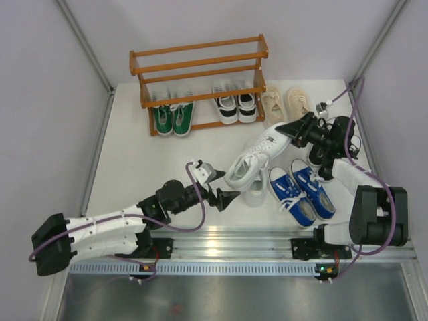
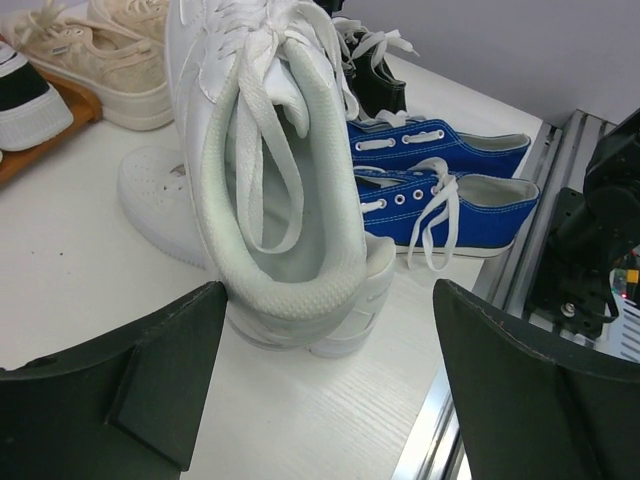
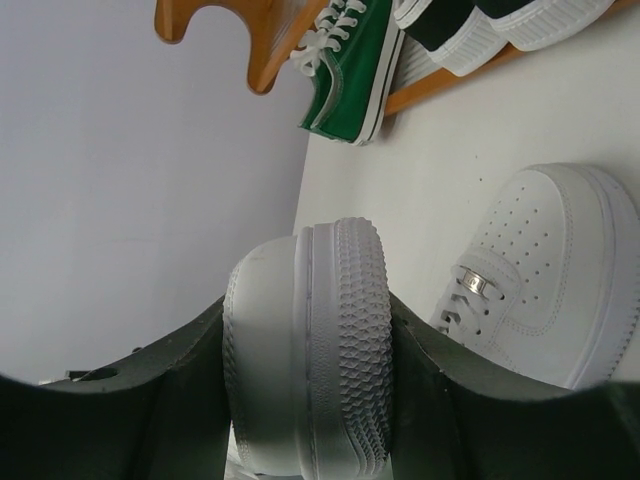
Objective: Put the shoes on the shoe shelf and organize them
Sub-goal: Pick up the shoe at the center of the board.
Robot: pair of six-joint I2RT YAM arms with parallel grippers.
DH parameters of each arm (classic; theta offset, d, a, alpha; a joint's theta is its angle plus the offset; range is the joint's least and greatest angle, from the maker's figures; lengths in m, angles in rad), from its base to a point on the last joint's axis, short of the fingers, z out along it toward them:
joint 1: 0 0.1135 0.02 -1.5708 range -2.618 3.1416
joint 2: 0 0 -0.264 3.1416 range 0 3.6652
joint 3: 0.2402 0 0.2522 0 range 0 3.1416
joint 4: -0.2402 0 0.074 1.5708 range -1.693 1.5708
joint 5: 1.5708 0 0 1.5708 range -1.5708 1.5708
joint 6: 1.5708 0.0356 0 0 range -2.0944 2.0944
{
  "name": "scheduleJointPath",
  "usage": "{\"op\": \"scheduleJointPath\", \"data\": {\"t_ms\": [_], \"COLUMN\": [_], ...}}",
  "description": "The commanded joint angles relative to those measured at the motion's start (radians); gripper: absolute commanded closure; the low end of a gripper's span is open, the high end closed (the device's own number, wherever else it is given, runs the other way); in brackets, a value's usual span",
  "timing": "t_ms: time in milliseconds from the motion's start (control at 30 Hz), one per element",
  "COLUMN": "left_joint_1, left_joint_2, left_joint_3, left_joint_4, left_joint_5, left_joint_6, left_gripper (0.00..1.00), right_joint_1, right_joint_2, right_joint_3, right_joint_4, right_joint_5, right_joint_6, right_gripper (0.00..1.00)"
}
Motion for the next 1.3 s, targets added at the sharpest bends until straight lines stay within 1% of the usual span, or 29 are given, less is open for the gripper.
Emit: {"op": "scheduleJointPath", "data": {"t_ms": [0, 200, 400, 467, 533, 567, 633, 667, 700, 767, 800, 833, 867, 933, 1133, 1267], "left_joint_1": [-0.001, -0.001, -0.001, -0.001, -0.001, -0.001, -0.001, -0.001, -0.001, -0.003, -0.001, -0.001, -0.001, 0.000, 0.005, 0.006], "left_joint_2": [0.052, 0.124, 0.162, 0.187, 0.219, 0.233, 0.261, 0.268, 0.276, 0.288, 0.290, 0.290, 0.287, 0.272, 0.195, 0.147], "left_joint_3": [0.029, 0.061, 0.073, 0.090, 0.113, 0.120, 0.127, 0.129, 0.130, 0.124, 0.123, 0.121, 0.115, 0.109, 0.123, 0.095], "left_joint_4": [0.157, 0.160, 0.209, 0.212, 0.212, 0.210, 0.210, 0.210, 0.210, 0.209, 0.209, 0.210, 0.210, 0.209, 0.108, 0.091], "left_joint_5": [-0.016, -0.101, -0.125, -0.117, -0.106, -0.097, -0.076, -0.069, -0.065, -0.065, -0.066, -0.069, -0.091, -0.089, -0.103, -0.106], "left_joint_6": [0.040, 0.017, 0.017, 0.014, 0.008, 0.008, 0.002, -0.006, -0.011, -0.020, -0.020, -0.021, -0.026, -0.027, -0.057, -0.066], "left_gripper": [0.11, 0.13, 0.14, 0.16, 0.21, 0.30, 0.39, 0.46, 0.59, 0.75, 0.91, 1.00, 1.00, 1.00, 1.00, 1.00], "right_joint_1": [-0.013, -0.011, -0.008, -0.007, -0.005, -0.004, -0.004, -0.005, -0.004, -0.004, -0.004, -0.004, -0.004, -0.004, -0.004, 0.000], "right_joint_2": [-0.039, -0.039, -0.042, -0.042, -0.044, -0.044, -0.046, -0.047, -0.046, -0.046, -0.046, -0.044, -0.044, -0.039, -0.035, -0.032], "right_joint_3": [0.015, 0.013, 0.012, 0.010, 0.010, 0.012, 0.012, 0.010, 0.010, 0.009, 0.010, 0.009, 0.010, 0.010, 0.015, 0.018], "right_joint_4": [0.089, 0.092, 0.095, 0.092, 0.089, 0.087, 0.087, 0.087, 0.087, 0.087, 0.087, 0.087, 0.086, 0.084, 0.070, 0.063], "right_joint_5": [-0.042, -0.047, -0.047, -0.047, -0.047, -0.045, -0.047, -0.048, -0.048, -0.048, -0.050, -0.050, -0.050, -0.050, -0.050, -0.050], "right_joint_6": [0.074, 0.074, 0.074, 0.069, 0.068, 0.066, 0.066, 0.066, 0.066, 0.063, 0.065, 0.062, 0.062, 0.059, 0.039, 0.029], "right_gripper": [1.00, 1.00, 1.00, 1.00, 1.00, 1.00, 1.00, 1.00, 1.00, 1.00, 1.00, 1.00, 1.00, 1.00, 1.00, 1.00]}}
